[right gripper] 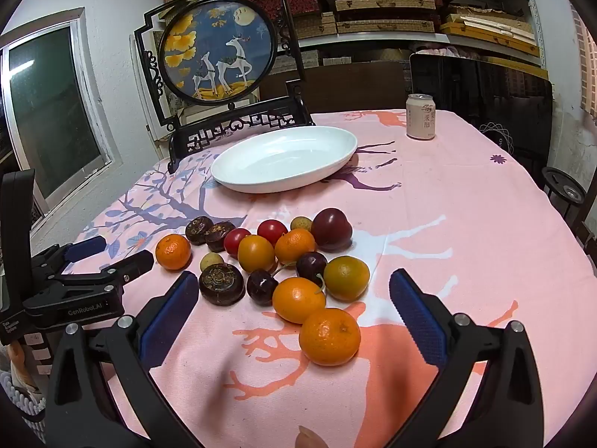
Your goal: Organize fruits
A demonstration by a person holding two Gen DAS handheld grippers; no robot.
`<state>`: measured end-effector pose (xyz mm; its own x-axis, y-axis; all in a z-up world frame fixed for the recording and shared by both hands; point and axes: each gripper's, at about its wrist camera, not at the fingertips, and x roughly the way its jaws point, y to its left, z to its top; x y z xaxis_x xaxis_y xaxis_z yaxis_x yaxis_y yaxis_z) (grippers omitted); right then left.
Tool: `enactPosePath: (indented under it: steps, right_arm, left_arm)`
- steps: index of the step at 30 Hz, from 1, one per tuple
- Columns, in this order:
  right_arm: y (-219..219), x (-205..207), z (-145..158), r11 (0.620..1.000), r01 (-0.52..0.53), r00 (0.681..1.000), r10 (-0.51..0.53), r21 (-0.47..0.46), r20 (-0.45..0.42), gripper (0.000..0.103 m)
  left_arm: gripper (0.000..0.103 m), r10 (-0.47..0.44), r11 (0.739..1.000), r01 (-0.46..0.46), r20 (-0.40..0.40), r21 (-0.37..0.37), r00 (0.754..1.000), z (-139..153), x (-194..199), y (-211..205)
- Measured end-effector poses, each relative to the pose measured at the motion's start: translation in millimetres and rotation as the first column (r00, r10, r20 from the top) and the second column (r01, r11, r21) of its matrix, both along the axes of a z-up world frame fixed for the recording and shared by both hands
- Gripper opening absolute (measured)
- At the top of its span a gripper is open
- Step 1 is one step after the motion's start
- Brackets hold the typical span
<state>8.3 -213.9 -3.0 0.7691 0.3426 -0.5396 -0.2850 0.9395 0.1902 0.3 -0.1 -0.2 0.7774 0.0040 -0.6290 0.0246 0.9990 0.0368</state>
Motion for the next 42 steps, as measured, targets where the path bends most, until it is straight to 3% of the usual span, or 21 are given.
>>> enactPosePath:
  steps: [42]
  right_arm:
    - [3,7,-7,0.999,-0.036,0.998,0.037,0.015,-0.056,0.102]
  left_arm:
    - [0.101,-0.019,1.000,0.019,-0.046,0.001,0.999,-9,6,-4]
